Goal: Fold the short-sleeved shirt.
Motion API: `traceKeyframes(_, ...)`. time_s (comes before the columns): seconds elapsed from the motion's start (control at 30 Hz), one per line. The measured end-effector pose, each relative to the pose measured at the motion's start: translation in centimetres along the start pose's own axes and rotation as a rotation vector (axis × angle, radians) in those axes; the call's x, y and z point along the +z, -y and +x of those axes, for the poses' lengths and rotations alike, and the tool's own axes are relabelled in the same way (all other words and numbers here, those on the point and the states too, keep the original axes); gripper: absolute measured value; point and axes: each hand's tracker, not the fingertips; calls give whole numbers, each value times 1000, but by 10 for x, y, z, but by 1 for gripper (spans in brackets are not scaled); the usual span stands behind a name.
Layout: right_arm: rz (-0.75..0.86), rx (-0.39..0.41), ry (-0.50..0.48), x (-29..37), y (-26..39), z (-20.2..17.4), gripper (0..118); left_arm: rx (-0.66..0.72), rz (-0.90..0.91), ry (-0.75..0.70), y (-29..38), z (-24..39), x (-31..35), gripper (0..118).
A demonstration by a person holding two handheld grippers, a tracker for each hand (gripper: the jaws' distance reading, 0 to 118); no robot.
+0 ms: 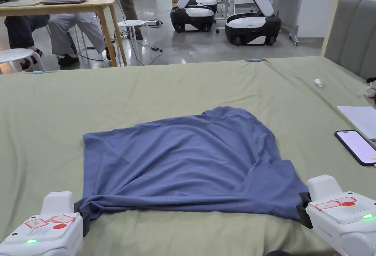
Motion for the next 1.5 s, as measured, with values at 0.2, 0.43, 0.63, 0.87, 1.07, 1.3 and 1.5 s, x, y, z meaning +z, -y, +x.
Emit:
traceKeyframes(0.2,-7,11,-29,-1,-5,-5,0,23,-11,31,-4,-5,-10,0)
traceKeyframes(0.43,-13,14,-40,1,-2,-6,0,76,-58,57,-13,-11,-27,27)
traceKeyframes(0.63,-22,16,-43,-10,2,-5,0,44,-125,38,1,-2,-42,26)
traceKeyframes(0.87,-24,2,-33,-5,-3,3,0,52,-123,53,-2,2,-37,5)
traceKeyframes(1.07,-67,-15,-23,-17,-1,20,59,70,-97,71,-4,-2,-31,5)
traceKeyframes(1.3,-144,-41,-62,-33,17,21,67,68,-98,68,-4,0,-32,5)
traceKeyframes(1.5,-130,-62,-102,-26,12,15,13,54,-94,67,-1,-1,-35,5)
